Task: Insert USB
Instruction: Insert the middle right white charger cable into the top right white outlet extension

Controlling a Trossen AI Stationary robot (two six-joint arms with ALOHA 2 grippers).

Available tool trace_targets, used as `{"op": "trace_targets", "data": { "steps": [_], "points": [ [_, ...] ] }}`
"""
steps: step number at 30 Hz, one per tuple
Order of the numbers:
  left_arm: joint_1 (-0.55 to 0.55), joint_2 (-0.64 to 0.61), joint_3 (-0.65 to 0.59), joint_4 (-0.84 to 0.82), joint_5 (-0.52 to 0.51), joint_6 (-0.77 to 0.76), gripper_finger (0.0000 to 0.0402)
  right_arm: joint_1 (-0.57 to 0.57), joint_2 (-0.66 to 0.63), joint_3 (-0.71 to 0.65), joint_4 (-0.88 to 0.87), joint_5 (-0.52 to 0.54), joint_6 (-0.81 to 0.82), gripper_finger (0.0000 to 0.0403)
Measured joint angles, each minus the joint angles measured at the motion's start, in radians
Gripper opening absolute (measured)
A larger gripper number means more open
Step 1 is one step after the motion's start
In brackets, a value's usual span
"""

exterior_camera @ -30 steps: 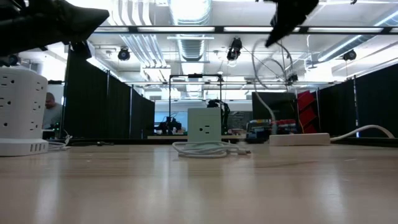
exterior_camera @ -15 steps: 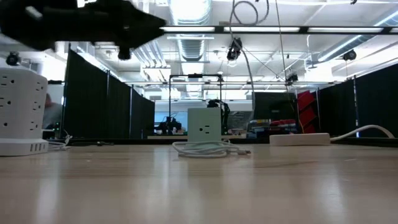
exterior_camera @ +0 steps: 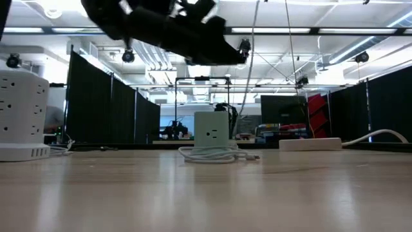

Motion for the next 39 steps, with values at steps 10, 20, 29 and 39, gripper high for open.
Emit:
{"op": "trace_targets", "data": {
  "steps": [10,20,29,39],
  "points": [
    [0.016,0.139,0.178,-0.167,0.001,0.020,0.0142,0.000,0.000,0.029,-0.019,-0.061,0.026,0.0002],
    [0.034,0.138,0.176,-0.200,0.000,-0.004,0.0076,0.000,0.000,0.029,-0.036,-0.061,-0.024,0.0002],
    [0.046,0.138,0.176,-0.200,0.003,-0.057,0.0027,0.000,0.001,0.029,-0.031,-0.062,-0.036,0.0002],
    [0.053,0.138,0.175,-0.167,0.003,-0.059,0.0095,0.000,0.002,0.029,-0.031,-0.068,-0.038,0.0002]
  ]
}}
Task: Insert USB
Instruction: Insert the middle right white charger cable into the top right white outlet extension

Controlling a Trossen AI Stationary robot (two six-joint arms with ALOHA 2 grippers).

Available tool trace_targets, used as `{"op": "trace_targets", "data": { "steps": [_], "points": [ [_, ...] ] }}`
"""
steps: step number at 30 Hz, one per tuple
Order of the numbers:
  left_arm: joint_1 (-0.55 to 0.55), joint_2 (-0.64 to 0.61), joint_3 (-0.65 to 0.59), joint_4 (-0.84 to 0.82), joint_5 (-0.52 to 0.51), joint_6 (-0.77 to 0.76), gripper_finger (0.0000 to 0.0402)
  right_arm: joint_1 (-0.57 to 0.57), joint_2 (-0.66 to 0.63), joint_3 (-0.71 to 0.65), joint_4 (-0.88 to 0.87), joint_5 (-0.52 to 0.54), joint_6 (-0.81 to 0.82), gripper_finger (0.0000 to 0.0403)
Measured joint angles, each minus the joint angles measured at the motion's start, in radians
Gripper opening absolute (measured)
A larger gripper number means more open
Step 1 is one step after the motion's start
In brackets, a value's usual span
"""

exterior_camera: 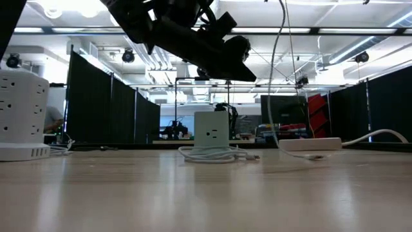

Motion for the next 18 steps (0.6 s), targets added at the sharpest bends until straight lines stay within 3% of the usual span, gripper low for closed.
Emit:
{"op": "trace_targets", "data": {
  "steps": [8,18],
  "points": [
    [0.005,0.091,0.012,0.139,0.001,-0.003,0.0156,0.000,0.004,0.000,0.019,-0.002,0.003,0.0002],
    [0.014,0.254,0.168,0.169,-0.007,-0.001,0.0194,0.000,0.005,0.000,0.037,-0.106,0.032,0.0002]
  ]
}}
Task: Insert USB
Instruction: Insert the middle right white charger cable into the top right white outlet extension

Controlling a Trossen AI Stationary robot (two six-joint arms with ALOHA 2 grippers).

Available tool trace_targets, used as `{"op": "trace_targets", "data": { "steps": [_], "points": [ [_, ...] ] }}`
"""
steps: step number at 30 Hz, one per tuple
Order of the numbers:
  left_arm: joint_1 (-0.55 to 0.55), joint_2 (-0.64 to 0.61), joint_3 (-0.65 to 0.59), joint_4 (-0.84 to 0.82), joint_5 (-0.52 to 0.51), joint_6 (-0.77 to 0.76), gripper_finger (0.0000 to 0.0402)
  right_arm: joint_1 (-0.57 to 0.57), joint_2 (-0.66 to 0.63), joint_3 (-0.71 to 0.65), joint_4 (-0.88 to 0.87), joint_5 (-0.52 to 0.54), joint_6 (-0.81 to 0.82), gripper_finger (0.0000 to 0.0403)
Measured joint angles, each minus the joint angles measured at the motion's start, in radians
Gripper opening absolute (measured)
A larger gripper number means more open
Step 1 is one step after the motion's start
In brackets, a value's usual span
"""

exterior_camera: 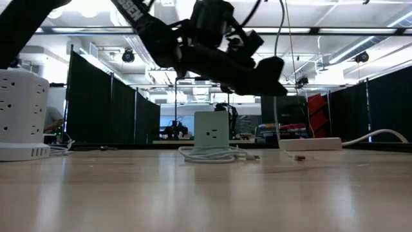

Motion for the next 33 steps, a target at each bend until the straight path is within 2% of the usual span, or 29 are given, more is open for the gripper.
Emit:
{"op": "trace_targets", "data": {
  "steps": [8,12,17,20,24,29,33],
  "points": [
    [0.013,0.021,0.054,-0.047,-0.034,0.006,0.0206,0.000,-0.007,0.000,-0.014,-0.001,0.013,0.0002],
    [0.016,0.019,0.069,-0.043,-0.032,-0.004,0.0198,0.000,-0.007,0.000,-0.015,-0.002,0.013,0.0002],
    [0.016,0.019,0.086,-0.036,0.019,-0.006,0.0182,0.000,-0.002,0.000,-0.015,-0.005,0.013,0.0002],
    [0.016,0.020,0.093,-0.025,0.023,-0.013,0.0169,0.000,0.001,-0.001,-0.015,-0.034,0.014,0.0002],
    [0.016,0.026,0.105,-0.017,0.045,-0.037,0.0131,0.000,0.007,-0.001,-0.013,-0.052,0.016,0.0002],
    [0.000,0.013,0.103,-0.030,0.064,-0.029,0.0038,0.000,0.020,-0.002,-0.020,-0.045,0.025,0.0002],
    [-0.030,-0.046,0.102,-0.087,0.097,-0.009,0.0022,-0.001,0.032,-0.002,-0.090,0.113,0.005,0.0004]
  ]
}}
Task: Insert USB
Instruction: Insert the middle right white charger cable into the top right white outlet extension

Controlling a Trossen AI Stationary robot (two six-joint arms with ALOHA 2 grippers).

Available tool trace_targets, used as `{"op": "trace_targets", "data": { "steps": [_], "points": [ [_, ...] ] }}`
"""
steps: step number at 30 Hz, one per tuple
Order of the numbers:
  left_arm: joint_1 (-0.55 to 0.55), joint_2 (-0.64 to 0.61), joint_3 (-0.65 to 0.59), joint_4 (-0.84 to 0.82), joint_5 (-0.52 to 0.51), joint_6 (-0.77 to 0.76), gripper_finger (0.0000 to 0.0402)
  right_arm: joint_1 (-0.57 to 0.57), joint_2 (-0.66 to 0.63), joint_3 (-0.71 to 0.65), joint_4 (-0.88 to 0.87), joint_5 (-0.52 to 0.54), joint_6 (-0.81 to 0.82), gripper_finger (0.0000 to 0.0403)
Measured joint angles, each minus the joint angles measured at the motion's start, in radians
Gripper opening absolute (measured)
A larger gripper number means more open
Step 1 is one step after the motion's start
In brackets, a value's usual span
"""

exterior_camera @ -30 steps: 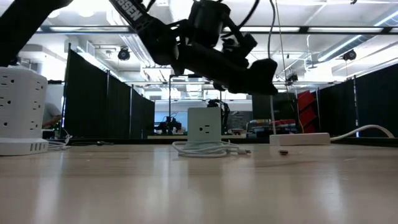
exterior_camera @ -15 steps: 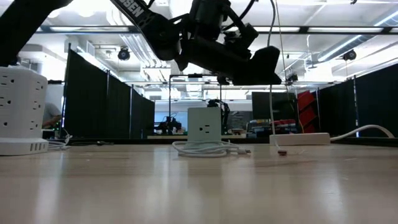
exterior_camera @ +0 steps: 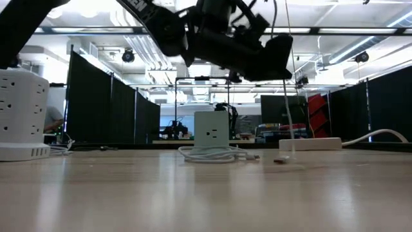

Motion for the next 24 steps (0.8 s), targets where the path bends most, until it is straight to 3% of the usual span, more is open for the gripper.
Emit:
{"op": "trace_targets", "data": {
  "steps": [5,8,10,18,24],
  "points": [
    [-0.038,-0.076,-0.001,-0.071,0.041,0.026,0.0003,-0.001,0.015,0.000,-0.091,0.211,-0.026,0.0007],
    [-0.074,-0.164,-0.001,-0.128,0.049,0.090,0.0002,-0.021,0.037,-0.001,-0.185,0.437,-0.035,0.0017],
    [-0.092,-0.223,-0.006,-0.148,0.043,0.121,0.0002,-0.047,0.057,-0.001,-0.248,0.500,-0.028,0.0028],
    [-0.057,-0.438,-0.059,-0.178,-0.216,0.083,0.0002,-0.107,0.140,-0.029,-0.474,0.397,0.053,0.0117],
    [0.040,-0.526,-0.152,-0.106,-0.229,0.004,0.0001,-0.104,0.156,-0.126,-0.436,0.228,0.087,0.0184]
  ]
}}
